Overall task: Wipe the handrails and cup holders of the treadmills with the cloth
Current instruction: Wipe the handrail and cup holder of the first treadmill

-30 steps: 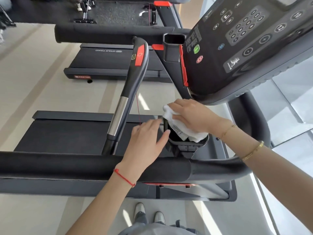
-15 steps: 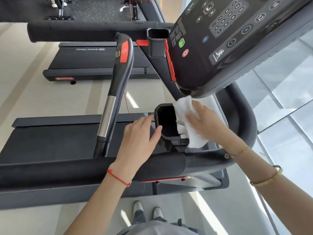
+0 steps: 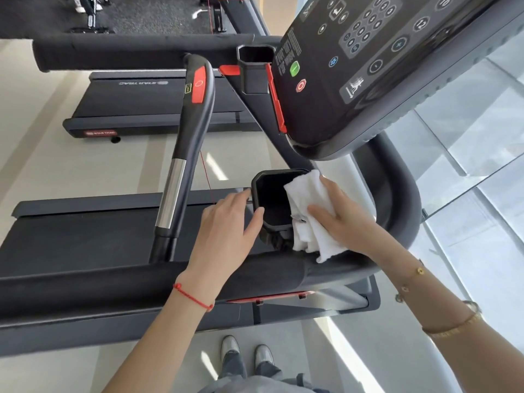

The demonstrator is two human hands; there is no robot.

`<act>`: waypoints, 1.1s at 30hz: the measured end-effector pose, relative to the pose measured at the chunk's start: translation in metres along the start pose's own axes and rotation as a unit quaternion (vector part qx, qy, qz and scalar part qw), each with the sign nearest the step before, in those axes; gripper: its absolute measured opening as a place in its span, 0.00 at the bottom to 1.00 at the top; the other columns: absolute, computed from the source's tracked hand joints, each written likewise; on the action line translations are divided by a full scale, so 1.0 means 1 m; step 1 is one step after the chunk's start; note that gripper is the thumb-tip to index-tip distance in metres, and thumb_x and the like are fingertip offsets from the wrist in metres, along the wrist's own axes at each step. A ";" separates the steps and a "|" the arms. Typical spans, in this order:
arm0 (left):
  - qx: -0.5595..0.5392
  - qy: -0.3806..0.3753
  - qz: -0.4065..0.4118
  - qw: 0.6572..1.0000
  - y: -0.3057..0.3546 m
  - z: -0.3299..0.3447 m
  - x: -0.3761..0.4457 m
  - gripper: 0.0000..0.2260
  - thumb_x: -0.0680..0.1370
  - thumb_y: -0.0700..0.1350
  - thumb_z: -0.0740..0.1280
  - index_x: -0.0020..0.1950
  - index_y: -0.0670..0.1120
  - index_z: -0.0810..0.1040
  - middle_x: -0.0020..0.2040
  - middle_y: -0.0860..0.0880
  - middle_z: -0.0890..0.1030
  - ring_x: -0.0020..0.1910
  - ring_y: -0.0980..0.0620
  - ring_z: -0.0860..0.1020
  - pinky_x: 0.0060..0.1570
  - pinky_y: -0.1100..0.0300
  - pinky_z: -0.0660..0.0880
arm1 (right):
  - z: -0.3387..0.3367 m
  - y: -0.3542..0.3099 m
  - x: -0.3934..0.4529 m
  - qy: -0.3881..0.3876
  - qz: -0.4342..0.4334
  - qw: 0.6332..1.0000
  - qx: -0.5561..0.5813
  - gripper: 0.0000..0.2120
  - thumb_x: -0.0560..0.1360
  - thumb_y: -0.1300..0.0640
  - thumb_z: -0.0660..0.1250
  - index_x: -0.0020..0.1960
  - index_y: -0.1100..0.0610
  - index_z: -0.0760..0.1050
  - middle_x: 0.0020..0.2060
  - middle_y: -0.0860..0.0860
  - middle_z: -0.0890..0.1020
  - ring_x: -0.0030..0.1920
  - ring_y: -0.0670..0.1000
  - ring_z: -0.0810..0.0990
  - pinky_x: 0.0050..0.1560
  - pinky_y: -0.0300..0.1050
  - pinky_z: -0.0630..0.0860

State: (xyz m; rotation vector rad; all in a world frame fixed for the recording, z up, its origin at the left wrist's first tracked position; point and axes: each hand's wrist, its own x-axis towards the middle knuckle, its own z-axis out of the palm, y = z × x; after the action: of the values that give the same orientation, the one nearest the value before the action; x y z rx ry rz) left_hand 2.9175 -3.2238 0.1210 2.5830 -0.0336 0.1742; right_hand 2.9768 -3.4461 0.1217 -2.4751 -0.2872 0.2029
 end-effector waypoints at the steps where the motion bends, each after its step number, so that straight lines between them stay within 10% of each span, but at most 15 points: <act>1: 0.002 0.001 0.001 1.000 0.000 0.000 0.000 0.21 0.82 0.54 0.56 0.73 0.47 0.68 0.61 0.51 0.78 0.58 0.51 0.76 0.64 0.53 0.67 | 0.001 0.001 -0.001 0.007 -0.006 1.000 -0.001 0.30 0.79 0.50 0.62 0.77 0.53 0.54 0.68 0.55 0.69 0.56 0.49 0.69 0.45 0.31 0.58; 10: 0.008 0.011 0.004 1.000 0.004 -0.001 0.000 0.20 0.81 0.54 0.56 0.71 0.49 0.69 0.51 0.53 0.78 0.48 0.52 0.76 0.60 0.55 0.69 | -0.009 -0.026 0.045 -0.049 -0.209 0.965 -0.151 0.25 0.78 0.63 0.62 0.74 0.62 0.61 0.69 0.60 0.67 0.69 0.61 0.66 0.69 0.46 0.62; 18: 0.013 0.008 -0.006 1.000 0.005 -0.001 0.000 0.21 0.82 0.55 0.56 0.72 0.47 0.70 0.54 0.51 0.79 0.50 0.52 0.76 0.61 0.54 0.69 | -0.005 -0.053 0.078 -0.122 -0.326 0.915 -0.205 0.21 0.78 0.60 0.62 0.71 0.55 0.68 0.63 0.51 0.74 0.58 0.54 0.75 0.58 0.46 0.70; 27: -0.005 0.007 -0.011 1.000 0.004 -0.002 0.000 0.22 0.81 0.55 0.57 0.73 0.47 0.68 0.57 0.52 0.78 0.53 0.53 0.75 0.64 0.55 0.68 | -0.008 -0.016 0.045 -0.057 -0.133 0.986 -0.083 0.30 0.78 0.59 0.64 0.76 0.52 0.57 0.69 0.55 0.65 0.67 0.57 0.67 0.64 0.43 0.64; 33: -0.006 0.005 -0.002 1.000 0.004 -0.003 -0.001 0.22 0.82 0.54 0.57 0.73 0.47 0.69 0.54 0.52 0.78 0.51 0.53 0.76 0.63 0.55 0.68 | 0.001 -0.019 0.037 -0.021 -0.018 1.000 -0.005 0.25 0.80 0.56 0.61 0.74 0.54 0.57 0.62 0.56 0.69 0.50 0.54 0.74 0.47 0.42 0.66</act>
State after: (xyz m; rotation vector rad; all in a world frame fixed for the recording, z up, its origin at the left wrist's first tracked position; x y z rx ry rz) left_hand 2.9162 -3.2259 0.1260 2.5704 -0.0257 0.1847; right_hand 3.0095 -3.4218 0.1295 -2.4747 -0.3517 0.2398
